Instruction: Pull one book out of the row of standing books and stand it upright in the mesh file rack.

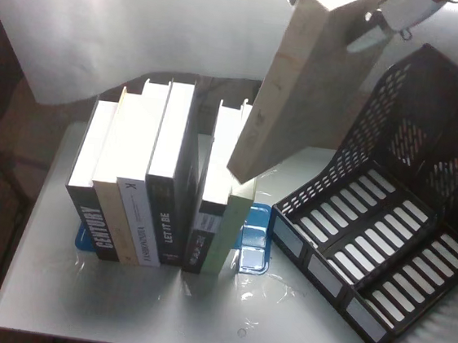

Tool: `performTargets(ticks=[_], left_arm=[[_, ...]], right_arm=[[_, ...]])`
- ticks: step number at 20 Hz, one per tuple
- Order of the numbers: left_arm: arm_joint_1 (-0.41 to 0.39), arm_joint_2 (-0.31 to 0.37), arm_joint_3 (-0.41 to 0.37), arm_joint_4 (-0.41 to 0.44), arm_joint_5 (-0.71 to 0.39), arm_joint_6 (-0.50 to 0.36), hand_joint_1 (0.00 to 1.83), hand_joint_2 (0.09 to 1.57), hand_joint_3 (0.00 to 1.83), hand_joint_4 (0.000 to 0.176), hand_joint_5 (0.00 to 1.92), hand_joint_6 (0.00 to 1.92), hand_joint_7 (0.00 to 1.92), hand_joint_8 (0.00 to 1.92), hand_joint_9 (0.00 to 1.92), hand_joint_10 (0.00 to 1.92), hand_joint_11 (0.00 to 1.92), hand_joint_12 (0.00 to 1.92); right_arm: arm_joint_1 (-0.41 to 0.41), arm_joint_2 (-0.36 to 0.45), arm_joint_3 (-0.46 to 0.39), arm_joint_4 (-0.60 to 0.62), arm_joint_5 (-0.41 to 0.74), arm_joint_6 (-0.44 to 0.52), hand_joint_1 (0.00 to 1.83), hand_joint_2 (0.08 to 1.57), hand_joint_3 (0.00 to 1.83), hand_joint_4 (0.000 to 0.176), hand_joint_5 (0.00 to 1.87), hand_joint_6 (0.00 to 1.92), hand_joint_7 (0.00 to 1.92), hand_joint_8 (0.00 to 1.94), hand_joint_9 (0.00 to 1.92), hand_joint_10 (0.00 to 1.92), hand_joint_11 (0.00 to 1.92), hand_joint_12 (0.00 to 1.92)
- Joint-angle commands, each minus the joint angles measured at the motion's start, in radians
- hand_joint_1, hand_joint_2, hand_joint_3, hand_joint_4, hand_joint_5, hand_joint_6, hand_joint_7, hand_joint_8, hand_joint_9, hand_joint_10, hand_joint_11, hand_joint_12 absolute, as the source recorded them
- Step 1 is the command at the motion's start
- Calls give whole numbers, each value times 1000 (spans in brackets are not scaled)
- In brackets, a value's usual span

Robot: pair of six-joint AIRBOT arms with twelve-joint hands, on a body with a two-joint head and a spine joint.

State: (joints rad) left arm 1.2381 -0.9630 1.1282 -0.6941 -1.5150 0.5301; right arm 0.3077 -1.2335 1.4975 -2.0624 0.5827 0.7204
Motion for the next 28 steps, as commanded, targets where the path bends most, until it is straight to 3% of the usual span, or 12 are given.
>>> performTargets(ticks=[1,3,6,9,11,17,18,22,23,26,27,28], left_arm=[[-4,5,11,-20,-119,0,692,1351,0,0,0,0,0,0,0,0,0,0],[-4,7,9,-20,-119,0,698,1349,0,4,0,0,0,0,0,0,0,0],[-6,7,8,-19,-117,0,693,1359,4,5,0,0,0,0,0,0,0,0],[-6,7,6,-18,-115,0,694,1356,2,0,0,0,0,0,0,0,0,0],[-6,7,4,-18,-115,0,717,1353,0,0,1,0,0,0,0,0,0,0],[-6,17,-7,-19,-125,0,684,1366,6,15,0,0,0,0,0,0,0,0],[-7,16,-7,-19,-125,0,691,1365,5,11,0,0,0,0,0,0,0,0],[-7,17,-11,-19,-129,0,691,1362,3,15,0,0,0,0,0,0,0,0],[-7,17,-13,-19,-129,0,715,1360,1,5,0,0,0,0,0,0,0,0],[-7,18,-14,-19,-128,0,859,1339,0,0,17,5,0,0,0,0,0,0],[-7,18,-15,-19,-128,0,898,1330,0,0,28,8,0,0,0,0,0,0],[-7,18,-16,-19,-129,0,950,1322,0,0,38,9,0,0,0,0,0,0]], right_arm=[[17,26,4,16,-51,14,1178,1211,0,0,797,1181,844,1391,751,1554,387,1921],[16,43,-1,-7,-57,32,1200,1203,0,0,814,1110,859,1422,766,1666,510,1921],[12,68,-12,-51,-64,69,1180,1199,0,0,844,1150,829,1363,569,1444,7,1921],[7,92,-27,-59,-73,76,1210,1193,0,0,817,1098,885,1377,867,1636,606,1921],[7,104,-31,-83,-77,100,1169,1225,7,0,827,1185,738,1475,507,1583,103,1921],[7,120,-43,-100,-87,113,1170,1254,5,0,848,1285,601,1501,244,1471,13,1921],[7,122,-43,-100,-89,113,1113,1217,0,0,822,1263,495,1123,127,1333,2,1921],[4,136,-49,-101,-100,113,1158,1229,0,0,812,1286,749,1370,501,1378,0,1921],[0,138,-50,-100,-104,113,1106,1212,0,0,814,1265,482,979,99,1178,0,1921],[-13,138,-47,-100,-113,115,1104,1209,1,0,805,1264,504,647,2,914,0,1921],[-17,138,-45,-99,-115,115,1102,1216,2,0,792,1284,560,762,0,1190,0,1921],[-22,138,-43,-99,-118,115,1162,1243,16,0,855,1251,567,1386,157,1460,0,1921]])
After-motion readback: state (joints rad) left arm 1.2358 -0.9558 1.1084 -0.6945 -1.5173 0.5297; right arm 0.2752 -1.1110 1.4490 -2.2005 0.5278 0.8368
